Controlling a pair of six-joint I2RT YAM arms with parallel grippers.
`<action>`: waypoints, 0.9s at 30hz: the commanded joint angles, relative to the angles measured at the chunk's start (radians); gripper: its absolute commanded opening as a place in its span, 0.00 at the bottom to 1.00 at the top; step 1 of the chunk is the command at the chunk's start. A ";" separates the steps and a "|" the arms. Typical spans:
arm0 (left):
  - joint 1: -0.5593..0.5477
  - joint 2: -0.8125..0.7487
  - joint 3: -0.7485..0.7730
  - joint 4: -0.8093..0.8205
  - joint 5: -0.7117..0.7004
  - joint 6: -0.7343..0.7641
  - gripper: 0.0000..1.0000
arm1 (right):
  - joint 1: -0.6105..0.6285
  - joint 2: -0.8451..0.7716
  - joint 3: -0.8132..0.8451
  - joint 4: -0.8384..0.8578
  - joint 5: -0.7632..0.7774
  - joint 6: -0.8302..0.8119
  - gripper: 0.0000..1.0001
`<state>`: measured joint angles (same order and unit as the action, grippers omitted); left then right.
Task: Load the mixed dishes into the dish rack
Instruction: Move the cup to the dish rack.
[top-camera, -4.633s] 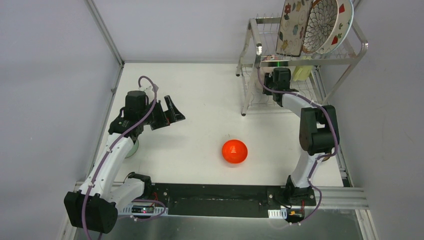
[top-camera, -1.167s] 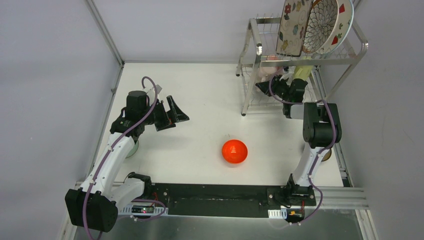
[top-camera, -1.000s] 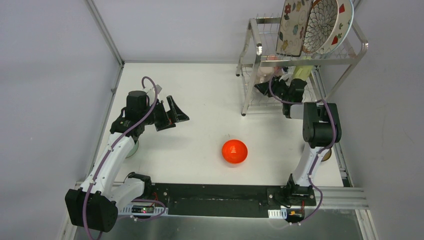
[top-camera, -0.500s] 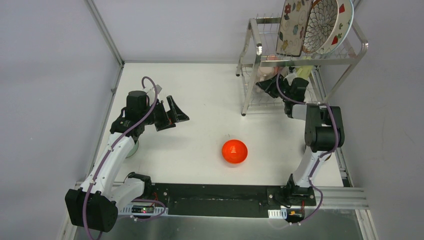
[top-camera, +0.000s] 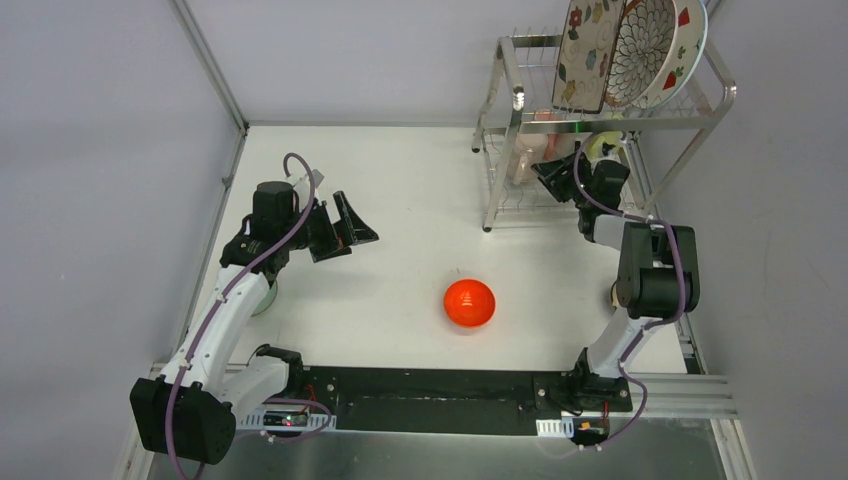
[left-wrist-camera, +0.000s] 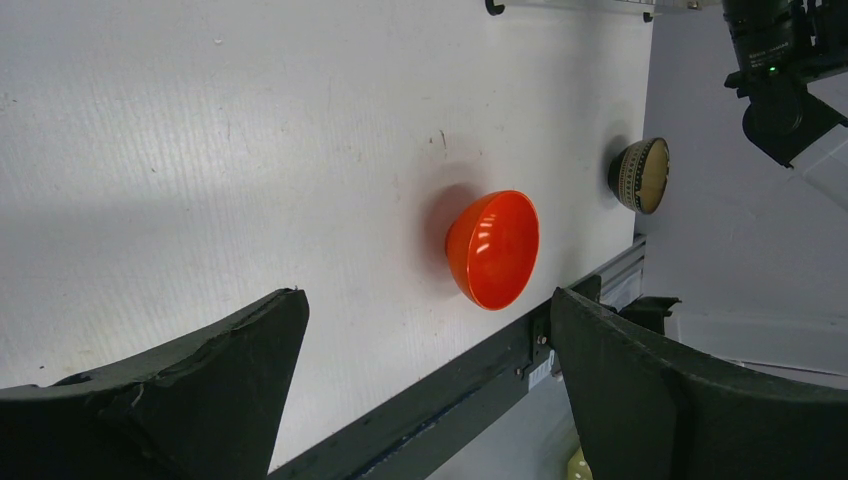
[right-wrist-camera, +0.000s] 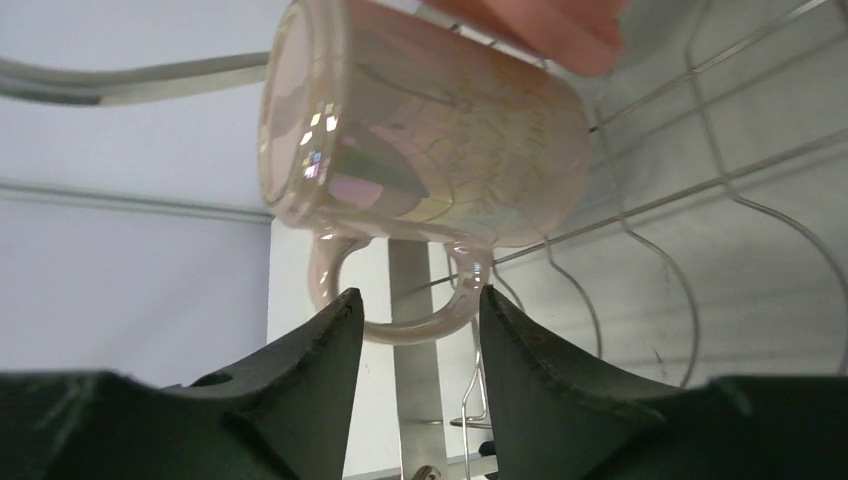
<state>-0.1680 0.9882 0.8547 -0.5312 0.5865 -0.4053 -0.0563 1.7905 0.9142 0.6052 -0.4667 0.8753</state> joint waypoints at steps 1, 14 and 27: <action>0.012 -0.012 0.001 0.039 0.010 -0.002 0.96 | -0.015 -0.035 0.054 -0.076 0.108 0.052 0.46; 0.012 -0.018 0.000 0.039 0.004 0.000 0.96 | -0.006 0.066 0.111 -0.062 0.211 0.124 0.35; 0.012 -0.017 0.001 0.039 0.003 0.002 0.96 | 0.025 0.164 0.206 -0.043 0.201 0.130 0.34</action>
<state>-0.1680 0.9878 0.8547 -0.5316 0.5861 -0.4049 -0.0467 1.9457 1.0416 0.5270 -0.2813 0.9985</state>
